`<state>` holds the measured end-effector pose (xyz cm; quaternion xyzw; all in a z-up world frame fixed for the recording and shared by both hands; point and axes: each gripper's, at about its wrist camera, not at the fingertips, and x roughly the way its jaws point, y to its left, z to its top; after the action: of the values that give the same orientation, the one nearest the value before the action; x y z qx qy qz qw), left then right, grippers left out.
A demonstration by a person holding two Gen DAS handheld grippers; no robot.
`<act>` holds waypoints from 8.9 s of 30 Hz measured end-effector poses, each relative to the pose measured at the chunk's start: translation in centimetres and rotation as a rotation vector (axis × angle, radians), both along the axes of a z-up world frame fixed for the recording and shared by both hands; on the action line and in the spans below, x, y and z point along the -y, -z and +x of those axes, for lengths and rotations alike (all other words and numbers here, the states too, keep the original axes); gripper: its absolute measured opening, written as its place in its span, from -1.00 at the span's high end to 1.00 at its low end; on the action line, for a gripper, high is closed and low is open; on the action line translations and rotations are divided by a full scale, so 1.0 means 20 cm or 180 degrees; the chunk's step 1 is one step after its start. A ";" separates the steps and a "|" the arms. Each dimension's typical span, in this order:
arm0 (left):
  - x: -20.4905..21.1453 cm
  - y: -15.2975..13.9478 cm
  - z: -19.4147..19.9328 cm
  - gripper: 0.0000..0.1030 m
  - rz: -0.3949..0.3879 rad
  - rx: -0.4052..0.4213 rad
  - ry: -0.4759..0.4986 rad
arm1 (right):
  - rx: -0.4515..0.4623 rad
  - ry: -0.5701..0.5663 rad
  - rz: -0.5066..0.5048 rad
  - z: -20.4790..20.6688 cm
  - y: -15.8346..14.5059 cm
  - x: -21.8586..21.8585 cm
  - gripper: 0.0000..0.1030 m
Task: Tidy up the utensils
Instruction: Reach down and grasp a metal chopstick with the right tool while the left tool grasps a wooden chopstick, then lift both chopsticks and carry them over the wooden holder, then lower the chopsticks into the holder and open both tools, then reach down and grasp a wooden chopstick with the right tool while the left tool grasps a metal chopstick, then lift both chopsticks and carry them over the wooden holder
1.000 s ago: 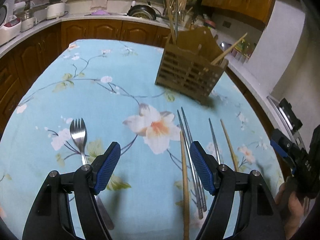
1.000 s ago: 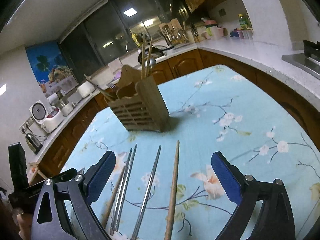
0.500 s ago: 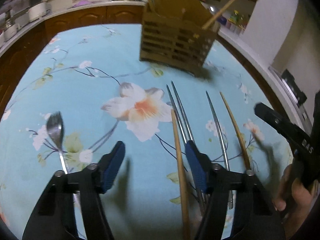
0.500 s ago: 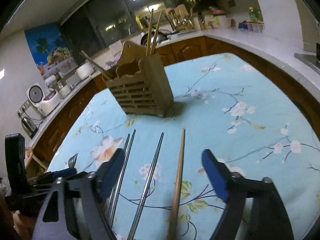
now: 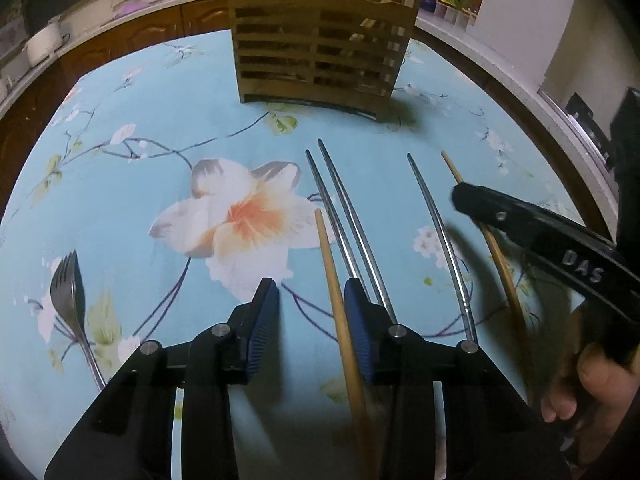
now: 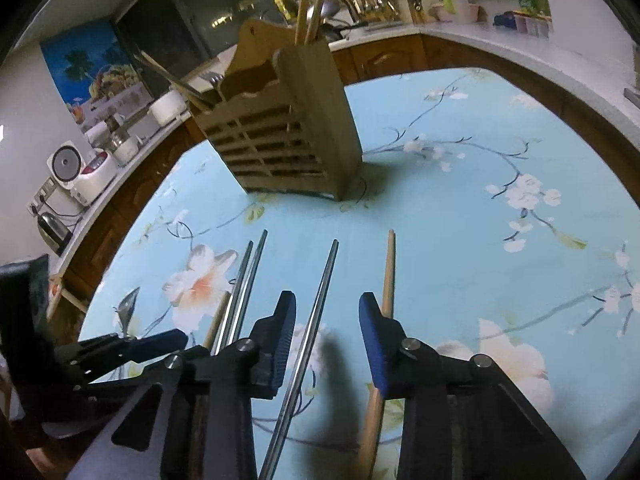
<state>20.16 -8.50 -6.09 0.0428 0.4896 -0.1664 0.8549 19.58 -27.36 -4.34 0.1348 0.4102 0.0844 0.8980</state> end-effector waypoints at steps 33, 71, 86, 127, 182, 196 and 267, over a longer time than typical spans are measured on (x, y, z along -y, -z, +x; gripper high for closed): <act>-0.25 -0.30 -0.04 0.91 -0.0727 0.0298 -0.0224 | 0.0187 -0.0197 0.0066 0.02 -0.24 -0.05 0.92; -0.40 -0.84 -0.19 0.91 -0.1098 0.1072 -0.0309 | 0.1149 -0.0092 0.0219 -0.23 -0.78 0.05 0.92; -0.39 -1.05 -0.02 0.91 -0.1107 0.1446 -0.0336 | 0.1442 0.0017 0.0197 -0.10 -0.93 0.11 0.92; -0.20 -0.84 0.68 0.89 -0.1060 0.1737 -0.0768 | 0.1540 0.0292 -0.0124 0.49 -0.76 0.11 0.90; -0.42 -0.29 -0.14 -0.71 -0.0830 0.0772 -0.0995 | 0.0867 0.0355 -0.0073 -0.36 -0.30 0.18 -0.92; -0.26 -0.17 -0.08 -0.71 -0.0540 0.0364 -0.0747 | 0.0629 0.0338 -0.0001 -0.35 -0.19 0.19 -0.92; -0.22 -0.55 -0.08 0.92 -0.0912 0.0690 -0.0203 | 0.0681 -0.0040 0.0078 -0.16 -0.51 0.10 0.91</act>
<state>18.62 -4.03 4.97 -0.0773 0.3669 -0.2017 0.9048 16.32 -29.28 5.92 0.1334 0.3118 0.1089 0.9344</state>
